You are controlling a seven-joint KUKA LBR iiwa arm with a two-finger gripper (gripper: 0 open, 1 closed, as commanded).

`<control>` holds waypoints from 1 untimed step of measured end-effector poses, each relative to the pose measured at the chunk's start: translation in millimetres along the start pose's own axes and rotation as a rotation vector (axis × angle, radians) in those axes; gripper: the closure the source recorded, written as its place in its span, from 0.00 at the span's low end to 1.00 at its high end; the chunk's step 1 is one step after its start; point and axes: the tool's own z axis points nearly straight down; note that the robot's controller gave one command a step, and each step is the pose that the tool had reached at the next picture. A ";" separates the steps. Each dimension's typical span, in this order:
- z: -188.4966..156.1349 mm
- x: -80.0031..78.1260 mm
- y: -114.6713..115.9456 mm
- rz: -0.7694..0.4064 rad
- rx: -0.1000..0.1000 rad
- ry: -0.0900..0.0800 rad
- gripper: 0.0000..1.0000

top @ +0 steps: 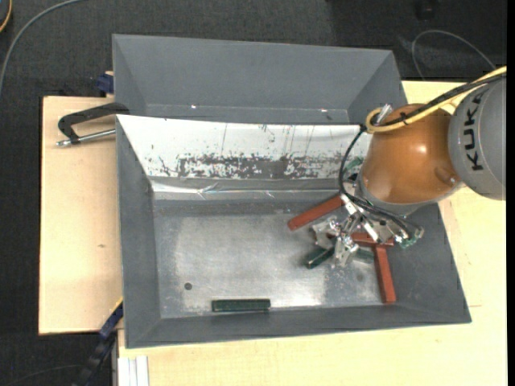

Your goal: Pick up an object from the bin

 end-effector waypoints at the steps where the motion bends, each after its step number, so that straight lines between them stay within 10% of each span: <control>1: -129.3 -5.5 10.9 -0.019 -0.002 0.002 1.00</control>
Offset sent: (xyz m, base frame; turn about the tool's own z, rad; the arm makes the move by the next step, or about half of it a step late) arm -0.0029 0.0112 0.1281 -0.0203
